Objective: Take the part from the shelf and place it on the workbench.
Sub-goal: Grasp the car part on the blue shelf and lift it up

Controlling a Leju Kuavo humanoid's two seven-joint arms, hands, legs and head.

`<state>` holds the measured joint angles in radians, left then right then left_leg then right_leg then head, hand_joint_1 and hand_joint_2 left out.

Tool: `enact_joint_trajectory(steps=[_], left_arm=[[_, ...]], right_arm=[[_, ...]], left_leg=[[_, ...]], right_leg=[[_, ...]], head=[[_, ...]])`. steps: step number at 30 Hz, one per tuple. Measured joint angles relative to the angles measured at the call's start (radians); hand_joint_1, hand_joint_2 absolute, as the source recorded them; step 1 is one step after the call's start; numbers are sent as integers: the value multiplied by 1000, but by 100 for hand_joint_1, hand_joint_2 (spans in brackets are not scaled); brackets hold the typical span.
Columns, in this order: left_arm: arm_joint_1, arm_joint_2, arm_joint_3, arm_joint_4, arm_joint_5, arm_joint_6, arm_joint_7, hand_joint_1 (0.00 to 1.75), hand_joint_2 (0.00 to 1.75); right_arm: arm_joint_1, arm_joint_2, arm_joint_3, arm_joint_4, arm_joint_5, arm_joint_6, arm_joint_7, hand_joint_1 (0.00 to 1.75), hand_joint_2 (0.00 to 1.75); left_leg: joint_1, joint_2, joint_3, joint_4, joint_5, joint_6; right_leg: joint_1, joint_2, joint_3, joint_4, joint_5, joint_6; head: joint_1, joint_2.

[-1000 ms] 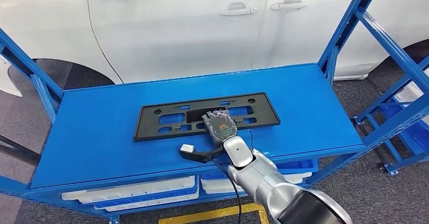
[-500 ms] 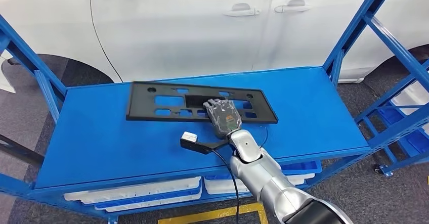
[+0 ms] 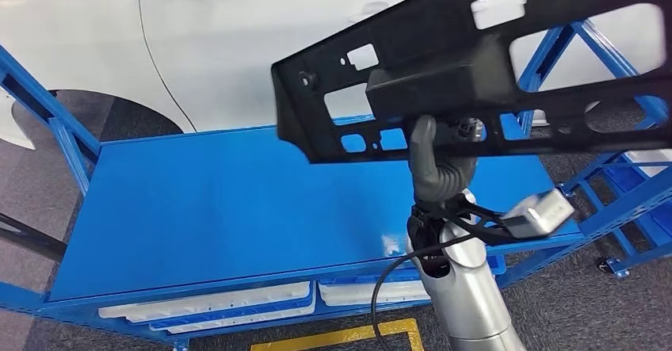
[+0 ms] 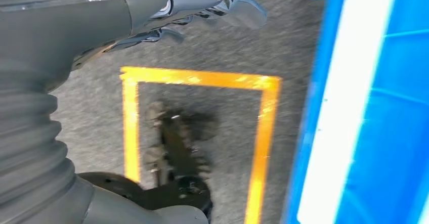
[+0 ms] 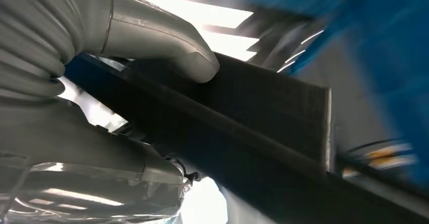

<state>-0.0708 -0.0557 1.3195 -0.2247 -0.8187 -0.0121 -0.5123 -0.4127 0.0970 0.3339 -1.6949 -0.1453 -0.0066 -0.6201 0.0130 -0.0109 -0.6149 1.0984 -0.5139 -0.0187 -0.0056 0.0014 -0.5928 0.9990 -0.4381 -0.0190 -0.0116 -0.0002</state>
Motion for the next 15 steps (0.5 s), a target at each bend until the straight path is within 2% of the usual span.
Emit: enact_joint_trajectory(steps=[2,3,4,5,7,8,9,11,13,14,15], left_arm=[[-3,-1,8,0,-6,-13,-7,0,175],[-4,-1,10,0,-12,-25,-5,0,175],[-4,-1,10,0,-21,-36,2,0,175],[-4,-1,9,0,-31,-42,13,0,175],[-3,0,7,0,-52,-35,46,0,175],[-4,1,6,0,-61,-24,68,0,175],[-4,2,4,0,-67,-11,92,0,175],[-1,2,4,0,-77,27,143,0,175],[4,0,3,0,-85,62,183,0,175],[5,-1,3,0,-89,73,195,0,175],[5,-2,2,0,-95,80,203,0,175]], right_arm=[[24,-13,12,-55,-44,106,-6,175,175],[41,-20,19,-75,-51,165,-18,175,175],[61,-27,27,-96,-49,227,-36,175,175],[81,-32,36,-117,-43,282,-50,175,175],[114,-36,56,-160,-27,362,-65,175,175],[125,-37,66,-179,-21,387,-65,175,175],[136,-37,75,-195,-17,406,-65,175,175],[157,-38,96,-212,-17,432,-65,175,175],[168,-42,117,-213,-28,455,-65,175,175],[168,-45,128,-208,-37,467,-65,175,175],[168,-48,138,-201,-45,477,-65,175,175]], left_leg=[[1,3,-60,134,-61,-6],[1,4,-85,185,-76,-8],[1,4,-93,202,-71,-9],[1,4,-82,176,-46,-8],[1,4,-16,40,25,-2],[-1,4,16,-24,49,2],[-3,4,34,-65,61,7],[-7,2,41,-85,63,14],[-2,4,39,-92,70,26],[0,6,37,-96,76,33],[3,7,34,-101,81,40]], right_leg=[[1,0,3,0,-2,-5],[2,0,5,0,-4,-6],[3,1,7,0,-5,-6],[3,1,10,1,-7,-5],[3,2,18,3,-12,-2],[5,2,19,6,-14,1],[6,2,18,9,-15,4],[8,3,13,11,-12,13],[7,4,9,17,-19,22],[7,4,1,37,-40,27],[5,4,-13,76,-72,31]], head=[[-1,0],[-1,0],[-1,0],[-1,0],[-1,0],[-1,0],[-1,0],[-1,0],[0,0],[1,0],[3,0]])
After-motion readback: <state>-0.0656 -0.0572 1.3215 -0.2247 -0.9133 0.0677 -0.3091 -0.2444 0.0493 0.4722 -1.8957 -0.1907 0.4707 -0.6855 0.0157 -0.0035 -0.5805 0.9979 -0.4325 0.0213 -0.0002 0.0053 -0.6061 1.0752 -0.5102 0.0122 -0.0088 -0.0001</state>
